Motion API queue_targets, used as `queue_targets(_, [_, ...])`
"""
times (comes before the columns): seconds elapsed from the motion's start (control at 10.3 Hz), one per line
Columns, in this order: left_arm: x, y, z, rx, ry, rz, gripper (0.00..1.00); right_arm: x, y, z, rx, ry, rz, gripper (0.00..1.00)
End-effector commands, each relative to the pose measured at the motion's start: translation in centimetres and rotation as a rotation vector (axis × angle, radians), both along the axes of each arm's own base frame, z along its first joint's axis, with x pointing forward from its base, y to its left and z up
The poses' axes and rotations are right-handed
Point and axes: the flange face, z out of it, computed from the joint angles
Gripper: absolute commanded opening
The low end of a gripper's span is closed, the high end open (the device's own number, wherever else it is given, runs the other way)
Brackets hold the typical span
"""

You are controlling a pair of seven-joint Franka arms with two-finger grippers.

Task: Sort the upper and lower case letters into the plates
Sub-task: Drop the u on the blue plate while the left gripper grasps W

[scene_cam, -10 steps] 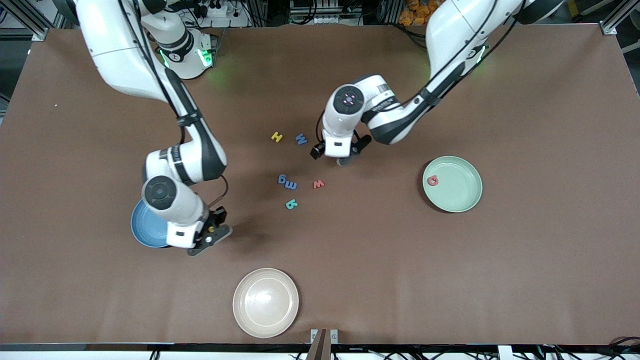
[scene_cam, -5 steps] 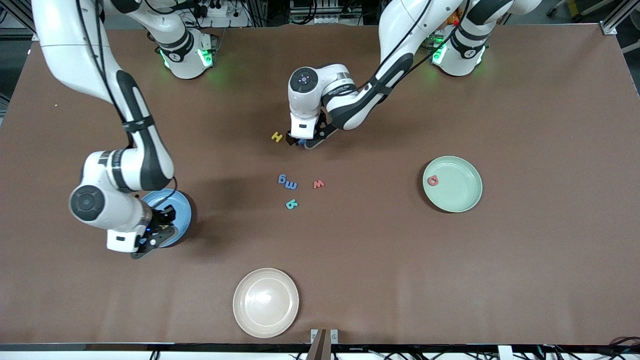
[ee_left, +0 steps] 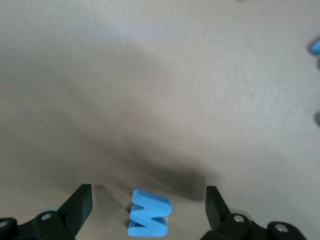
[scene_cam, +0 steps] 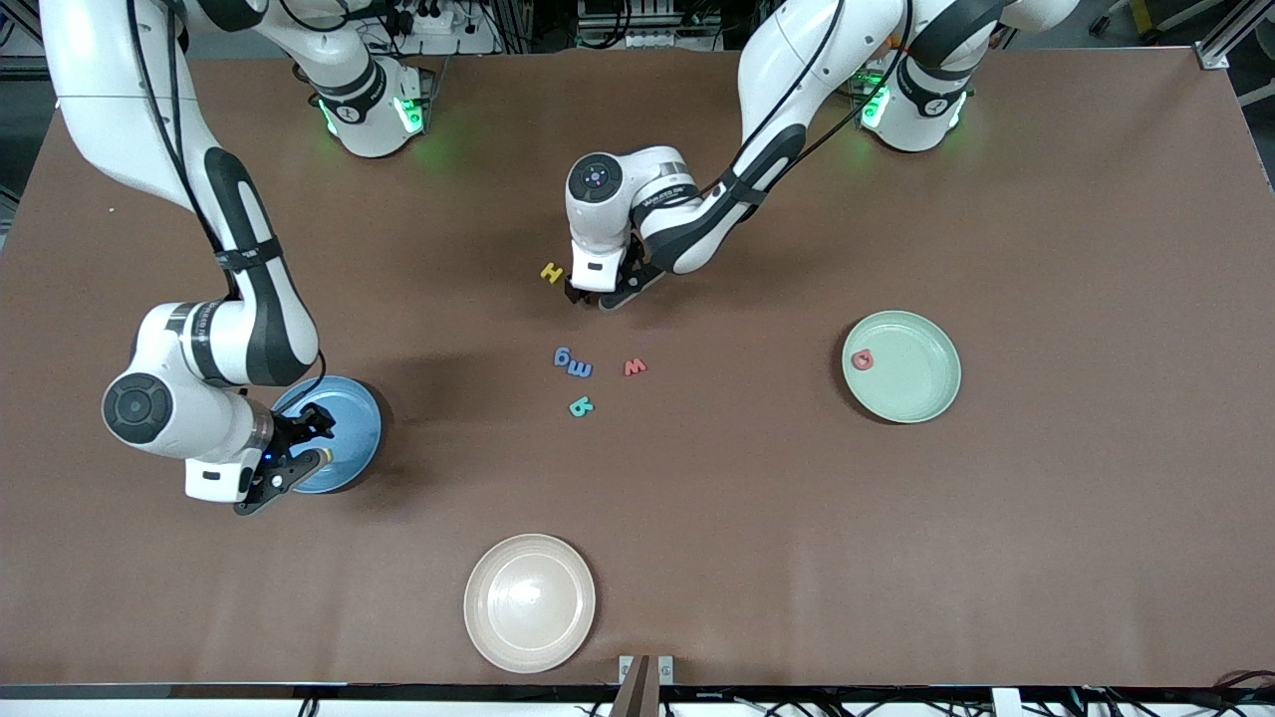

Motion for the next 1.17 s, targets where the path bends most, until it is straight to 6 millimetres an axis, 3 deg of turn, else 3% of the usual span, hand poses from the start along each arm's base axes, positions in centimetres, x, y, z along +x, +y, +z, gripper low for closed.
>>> queue_targets(0.0, [-0.4,-0.9,-0.1,0.008,-0.024,-0.017,1.0,0.0,0.3,0.6,-0.002,-0.006,0.021,1.0])
queue_targets(0.19, [-0.9,-0.9,-0.4,0.017,-0.023,-0.027,0.95,0.0,0.7,0.8,-0.002,-0.009,0.022,1.0])
queue_targets(0.29, [-1.0,-0.9,-0.5,0.016,-0.021,-0.026,0.8,0.0,0.8,0.8,-0.002,-0.011,0.025,1.0])
queue_targets(0.49, [-1.0,-0.9,-0.5,0.018,-0.021,-0.027,0.68,0.2,1.4,1.1,0.0,-0.017,0.027,1.0])
queue_targets(0.88, [-0.9,-0.8,-0.4,0.017,-0.019,-0.024,0.16,0.5,1.5,1.8,0.001,-0.031,0.023,1.0])
queue_targets(1.07, [-0.3,-0.4,-0.1,0.031,-0.018,-0.022,0.0,0.6,1.4,2.0,0.001,-0.034,0.02,1.0])
